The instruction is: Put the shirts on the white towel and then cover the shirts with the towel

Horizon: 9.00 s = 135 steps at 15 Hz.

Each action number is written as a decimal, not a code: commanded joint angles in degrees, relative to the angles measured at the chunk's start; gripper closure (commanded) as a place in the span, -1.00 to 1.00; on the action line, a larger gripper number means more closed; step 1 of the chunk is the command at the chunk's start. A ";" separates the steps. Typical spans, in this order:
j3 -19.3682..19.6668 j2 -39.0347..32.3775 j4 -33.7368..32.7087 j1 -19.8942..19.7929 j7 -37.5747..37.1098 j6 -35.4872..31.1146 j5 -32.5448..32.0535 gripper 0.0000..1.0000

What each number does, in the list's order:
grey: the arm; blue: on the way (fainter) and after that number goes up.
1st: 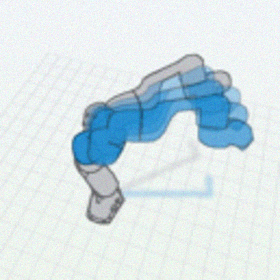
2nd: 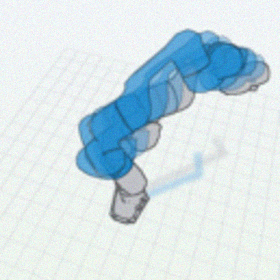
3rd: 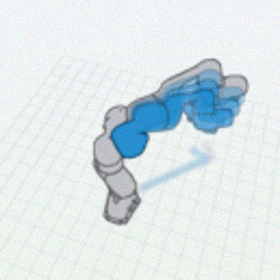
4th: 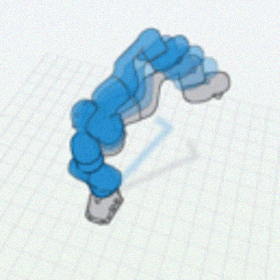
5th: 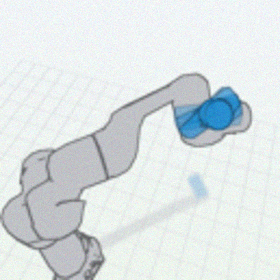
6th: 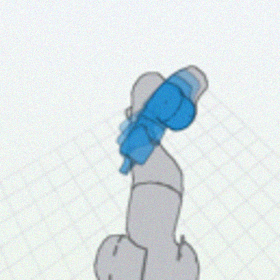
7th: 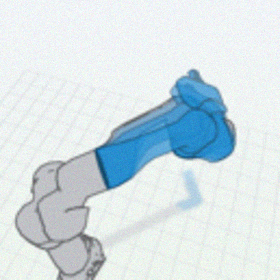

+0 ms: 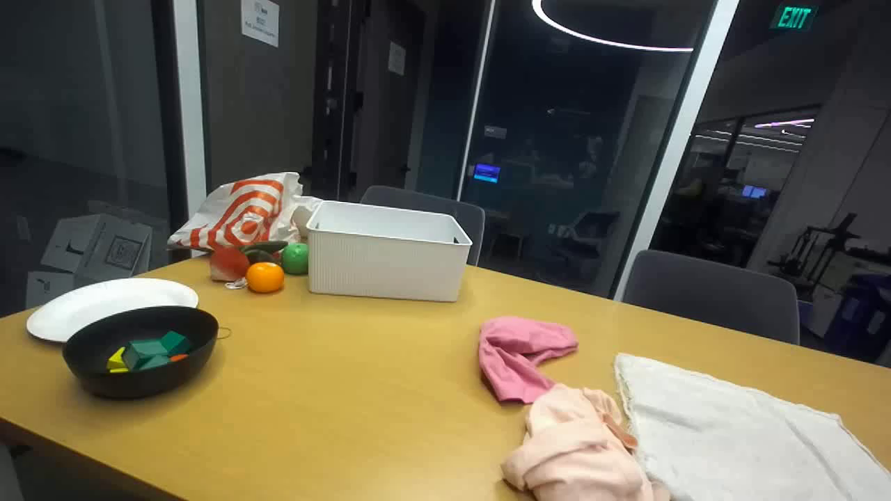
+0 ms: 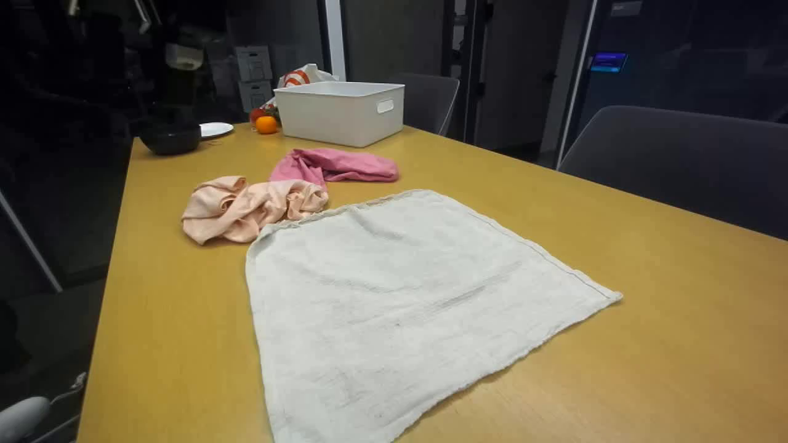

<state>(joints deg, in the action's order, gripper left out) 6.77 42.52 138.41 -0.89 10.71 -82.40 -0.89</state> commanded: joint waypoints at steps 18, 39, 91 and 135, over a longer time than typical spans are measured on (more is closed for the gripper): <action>-14.99 -25.93 -7.01 13.58 2.81 -20.45 -0.05 -1.00; -20.24 -51.73 -12.53 13.10 30.00 -38.46 13.01 -0.46; 0.48 -40.51 -5.54 -3.93 11.60 -41.35 8.85 0.94; -16.27 -67.85 -41.31 11.24 14.51 -53.01 3.46 -1.00</action>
<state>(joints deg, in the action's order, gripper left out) -8.19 -17.34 107.24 10.72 26.51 -133.63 5.53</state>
